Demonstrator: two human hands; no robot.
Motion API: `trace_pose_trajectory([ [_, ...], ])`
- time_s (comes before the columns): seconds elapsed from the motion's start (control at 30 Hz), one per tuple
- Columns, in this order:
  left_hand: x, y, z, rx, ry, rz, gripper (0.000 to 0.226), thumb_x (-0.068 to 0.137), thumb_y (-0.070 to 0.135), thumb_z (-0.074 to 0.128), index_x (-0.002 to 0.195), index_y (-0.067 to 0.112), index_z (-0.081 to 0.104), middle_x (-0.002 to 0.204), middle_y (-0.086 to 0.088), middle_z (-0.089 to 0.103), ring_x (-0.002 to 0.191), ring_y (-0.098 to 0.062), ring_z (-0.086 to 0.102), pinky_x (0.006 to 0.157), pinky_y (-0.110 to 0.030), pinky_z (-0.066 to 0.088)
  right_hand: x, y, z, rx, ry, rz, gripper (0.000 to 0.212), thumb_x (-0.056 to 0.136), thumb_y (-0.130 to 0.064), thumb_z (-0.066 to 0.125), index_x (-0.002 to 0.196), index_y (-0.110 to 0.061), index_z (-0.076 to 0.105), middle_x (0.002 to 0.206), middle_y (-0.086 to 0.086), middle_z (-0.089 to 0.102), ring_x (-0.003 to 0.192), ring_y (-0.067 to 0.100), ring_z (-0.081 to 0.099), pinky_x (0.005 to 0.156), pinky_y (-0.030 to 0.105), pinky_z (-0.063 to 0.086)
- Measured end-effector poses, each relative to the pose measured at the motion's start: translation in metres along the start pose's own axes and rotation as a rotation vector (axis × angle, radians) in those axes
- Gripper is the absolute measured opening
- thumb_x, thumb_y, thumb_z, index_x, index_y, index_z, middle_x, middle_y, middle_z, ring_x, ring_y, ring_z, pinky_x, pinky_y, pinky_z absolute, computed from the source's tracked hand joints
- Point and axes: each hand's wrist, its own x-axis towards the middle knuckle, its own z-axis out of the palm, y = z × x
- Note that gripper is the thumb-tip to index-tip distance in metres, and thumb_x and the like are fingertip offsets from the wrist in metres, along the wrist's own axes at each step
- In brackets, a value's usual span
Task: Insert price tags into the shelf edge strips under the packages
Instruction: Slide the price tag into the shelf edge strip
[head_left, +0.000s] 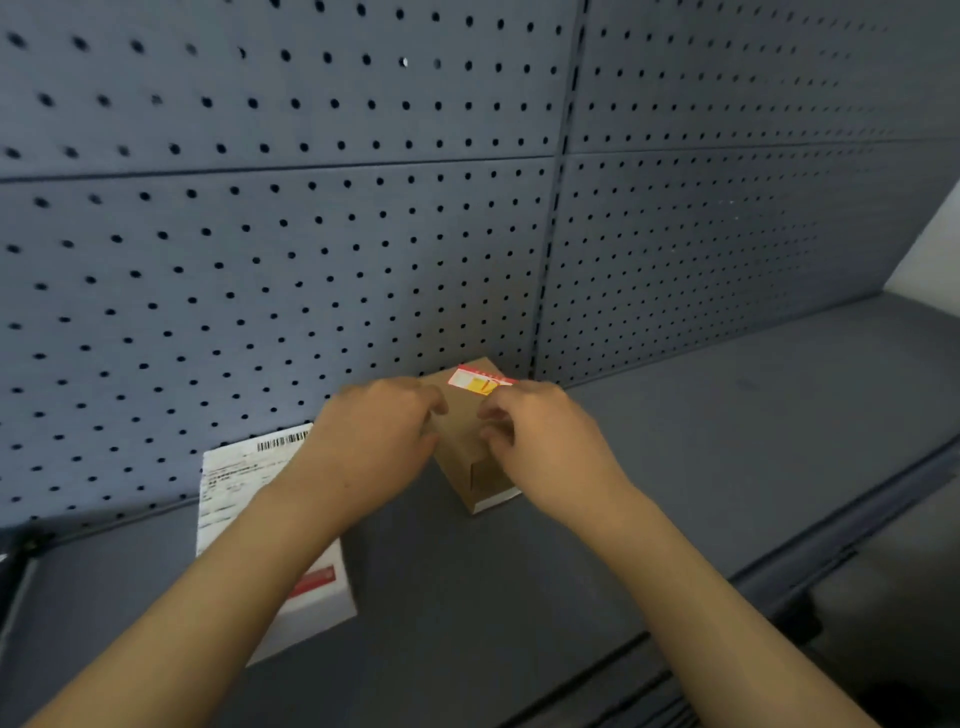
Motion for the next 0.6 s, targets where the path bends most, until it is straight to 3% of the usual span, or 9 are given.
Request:
trace_pose_trajectory([
  [0.2,0.034,0.0,0.001,0.015,0.056,-0.144,0.023,0.09,0.031,0.053,0.111,0.03,0.062,0.111,0.008,0.064,0.097,-0.018,0.062,0.081,-0.032,0.052,0.048,0.024,-0.002,0.037,0.036,-0.011,0.025,0.09,-0.021,0.058,0.114,-0.017,0.061,0.113,0.004,0.06,0.108,0.024,0.049,0.082,0.034,0.045],
  [0.37,0.049,0.011,0.01,0.024,0.046,-0.233,0.022,0.089,0.031,0.054,0.11,0.029,0.063,0.11,0.006,0.064,0.095,-0.019,0.062,0.081,-0.033,0.052,0.068,0.042,0.002,0.013,-0.118,0.056,0.027,0.091,-0.026,0.056,0.113,-0.011,0.06,0.111,0.011,0.063,0.1,0.029,0.057,0.078,0.036,0.048],
  [0.5,0.052,0.021,0.015,0.012,0.036,-0.281,0.022,0.089,0.029,0.053,0.108,0.032,0.063,0.107,0.008,0.064,0.093,-0.018,0.062,0.079,-0.034,0.052,0.072,0.05,0.002,0.083,-0.058,0.011,0.023,0.087,-0.023,0.062,0.108,-0.012,0.062,0.108,0.009,0.06,0.098,0.028,0.056,0.08,0.039,0.049],
  [0.6,0.049,0.025,0.016,0.027,0.051,-0.298,0.022,0.088,0.028,0.055,0.108,0.031,0.063,0.108,0.007,0.065,0.092,-0.019,0.063,0.08,-0.033,0.053,0.071,0.049,0.0,0.139,-0.04,-0.016,0.024,0.087,-0.016,0.063,0.11,-0.016,0.057,0.109,0.006,0.057,0.094,0.025,0.057,0.071,0.035,0.047],
])
